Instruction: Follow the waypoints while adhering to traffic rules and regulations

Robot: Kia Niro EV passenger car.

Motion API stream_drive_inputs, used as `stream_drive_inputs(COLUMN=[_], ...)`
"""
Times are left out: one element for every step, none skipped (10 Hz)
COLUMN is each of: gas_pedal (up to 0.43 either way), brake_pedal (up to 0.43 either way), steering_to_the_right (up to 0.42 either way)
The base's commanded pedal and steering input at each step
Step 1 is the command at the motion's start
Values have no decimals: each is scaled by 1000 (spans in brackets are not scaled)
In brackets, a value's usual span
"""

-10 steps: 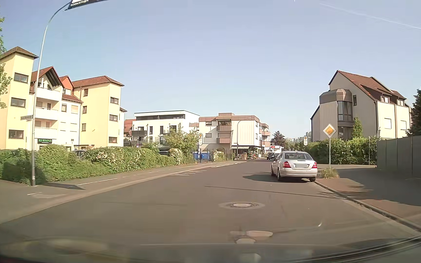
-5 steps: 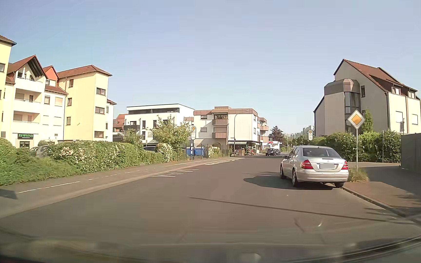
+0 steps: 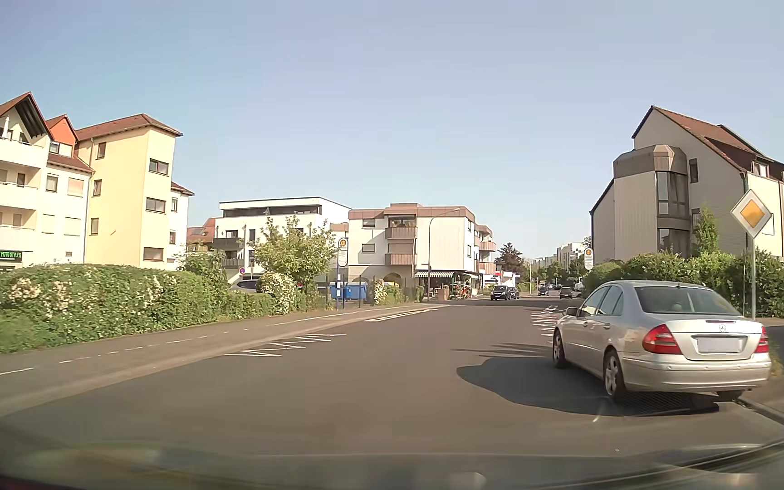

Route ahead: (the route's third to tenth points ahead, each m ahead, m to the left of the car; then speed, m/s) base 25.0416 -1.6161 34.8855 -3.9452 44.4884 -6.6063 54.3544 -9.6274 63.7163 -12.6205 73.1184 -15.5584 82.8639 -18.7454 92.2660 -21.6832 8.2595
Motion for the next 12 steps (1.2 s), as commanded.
stream_drive_inputs(gas_pedal=[79,79,79,79,79,79,79,79,79,79,79,79], brake_pedal=[30,30,30,30,30,30,30,30,30,30,30,30], steering_to_the_right=[37,41,44,49,51,51,57,61,63,63,62,62])
